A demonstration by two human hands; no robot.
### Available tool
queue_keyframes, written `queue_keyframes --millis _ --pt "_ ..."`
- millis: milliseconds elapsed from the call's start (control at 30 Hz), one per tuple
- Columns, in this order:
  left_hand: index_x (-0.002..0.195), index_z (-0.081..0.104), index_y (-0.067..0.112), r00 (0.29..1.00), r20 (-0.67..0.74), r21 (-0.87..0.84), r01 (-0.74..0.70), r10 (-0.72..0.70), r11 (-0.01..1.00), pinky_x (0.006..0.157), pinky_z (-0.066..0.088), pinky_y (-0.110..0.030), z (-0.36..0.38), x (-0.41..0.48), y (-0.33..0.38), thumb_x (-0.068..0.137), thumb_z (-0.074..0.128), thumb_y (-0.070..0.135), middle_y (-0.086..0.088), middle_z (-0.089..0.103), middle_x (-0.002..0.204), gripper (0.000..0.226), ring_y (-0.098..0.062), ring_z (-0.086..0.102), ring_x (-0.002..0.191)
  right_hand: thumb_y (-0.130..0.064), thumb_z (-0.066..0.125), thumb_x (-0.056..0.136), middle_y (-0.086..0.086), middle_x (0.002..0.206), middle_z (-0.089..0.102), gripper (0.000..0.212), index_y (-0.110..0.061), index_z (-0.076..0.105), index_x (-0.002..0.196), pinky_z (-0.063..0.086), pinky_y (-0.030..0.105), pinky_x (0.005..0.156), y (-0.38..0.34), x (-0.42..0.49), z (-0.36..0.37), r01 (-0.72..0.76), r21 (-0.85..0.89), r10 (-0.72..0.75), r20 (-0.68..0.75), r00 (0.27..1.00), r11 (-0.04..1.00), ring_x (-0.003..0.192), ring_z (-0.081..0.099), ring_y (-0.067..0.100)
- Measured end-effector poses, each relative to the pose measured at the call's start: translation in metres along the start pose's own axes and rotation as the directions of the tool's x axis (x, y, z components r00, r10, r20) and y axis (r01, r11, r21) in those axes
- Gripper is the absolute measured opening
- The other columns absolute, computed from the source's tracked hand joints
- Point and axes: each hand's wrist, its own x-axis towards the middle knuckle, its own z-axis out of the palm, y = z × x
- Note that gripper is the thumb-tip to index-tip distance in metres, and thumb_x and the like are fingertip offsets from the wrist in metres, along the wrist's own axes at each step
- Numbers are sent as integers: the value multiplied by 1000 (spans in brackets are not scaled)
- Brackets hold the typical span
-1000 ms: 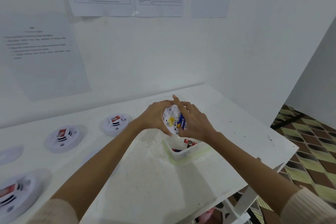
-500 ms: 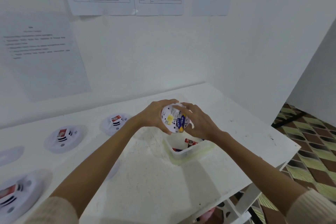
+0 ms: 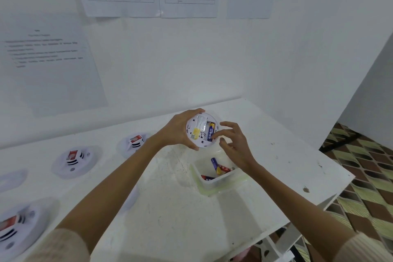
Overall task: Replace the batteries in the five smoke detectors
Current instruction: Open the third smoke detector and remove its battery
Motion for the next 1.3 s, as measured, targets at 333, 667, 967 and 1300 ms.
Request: queue_keyframes --millis 333,667,967,1300 --pt "135 30 30 985 -104 -251 108 -138 962 89 51 -29 6 -2 8 46 92 24 3 35 130 109 -14 46 113 -7 57 89 15 101 62 32 -11 47 119 58 35 64 -30 25 -2 -480 607 463 200 864 634 81 64 24" --pt "139 24 38 994 99 -106 -31 42 994 73 46 -6 2 -11 12 51 92 21 11 39 127 113 2 47 105 -8 64 84 11 93 64 29 -13 52 110 54 23 58 -28 45 -24 -416 404 318 290 903 815 78 63 20" --pt "123 30 50 993 76 -64 -83 88 994 93 39 -13 17 -14 15 43 78 55 26 42 116 93 -1 44 108 -19 77 73 2 91 59 45 -17 47 107 50 29 69 -27 46 -16 -377 258 355 129 926 890 89 59 22" --pt "127 43 27 987 -156 -81 -60 47 995 94 46 -23 17 -14 11 37 86 52 13 49 124 103 -4 50 112 -40 74 73 1 118 49 62 -22 45 125 44 23 78 -39 26 4 -108 -169 115 33 993 980 102 53 14"
